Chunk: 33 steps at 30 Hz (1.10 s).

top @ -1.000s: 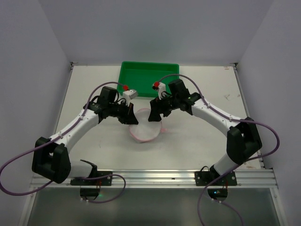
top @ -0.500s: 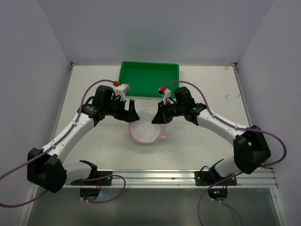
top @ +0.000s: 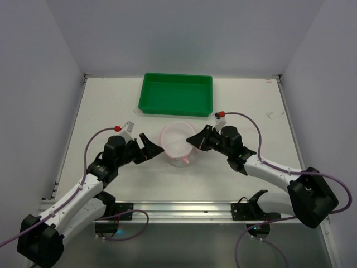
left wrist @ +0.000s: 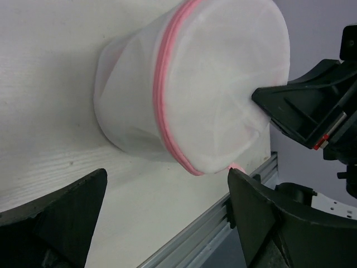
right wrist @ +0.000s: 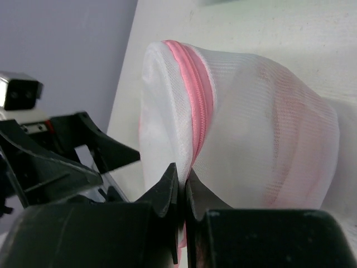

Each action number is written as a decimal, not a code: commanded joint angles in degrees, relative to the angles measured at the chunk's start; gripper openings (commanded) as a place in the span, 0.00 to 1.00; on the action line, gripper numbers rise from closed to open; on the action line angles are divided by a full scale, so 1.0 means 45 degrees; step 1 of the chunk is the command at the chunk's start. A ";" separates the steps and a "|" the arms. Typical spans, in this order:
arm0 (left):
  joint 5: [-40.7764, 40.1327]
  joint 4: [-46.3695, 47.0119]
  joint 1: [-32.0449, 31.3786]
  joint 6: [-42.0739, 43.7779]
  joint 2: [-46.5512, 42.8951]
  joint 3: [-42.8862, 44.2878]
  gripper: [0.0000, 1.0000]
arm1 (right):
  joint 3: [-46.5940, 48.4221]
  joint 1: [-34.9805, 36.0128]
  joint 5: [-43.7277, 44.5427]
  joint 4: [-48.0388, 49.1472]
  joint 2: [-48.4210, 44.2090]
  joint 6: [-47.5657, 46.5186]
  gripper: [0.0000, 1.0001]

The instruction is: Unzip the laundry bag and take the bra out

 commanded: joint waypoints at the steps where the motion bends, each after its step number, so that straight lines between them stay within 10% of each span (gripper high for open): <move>1: -0.0420 0.3391 -0.0577 -0.2427 -0.0243 -0.0601 0.92 | -0.0394 0.0273 0.1883 0.3269 -0.0631 0.1856 0.00; 18: -0.2647 0.7946 -0.3313 -0.4481 0.3351 -0.1442 0.74 | -0.1099 0.0957 0.2784 0.4932 -0.0105 0.3108 0.00; 24: -0.3409 0.8845 -0.3352 -0.4288 0.3488 -0.1482 0.49 | -0.1313 0.0957 0.2258 0.4796 -0.0046 0.3069 0.00; 29: -0.3586 0.9237 -0.3371 -0.4305 0.3351 -0.1677 0.05 | -0.1489 0.0938 0.1963 0.3782 -0.0416 0.2309 0.01; 33: -0.3488 0.9160 -0.3352 -0.4345 0.3273 -0.1677 0.00 | -0.0594 0.0918 0.2254 0.0704 -0.1002 -0.0423 0.49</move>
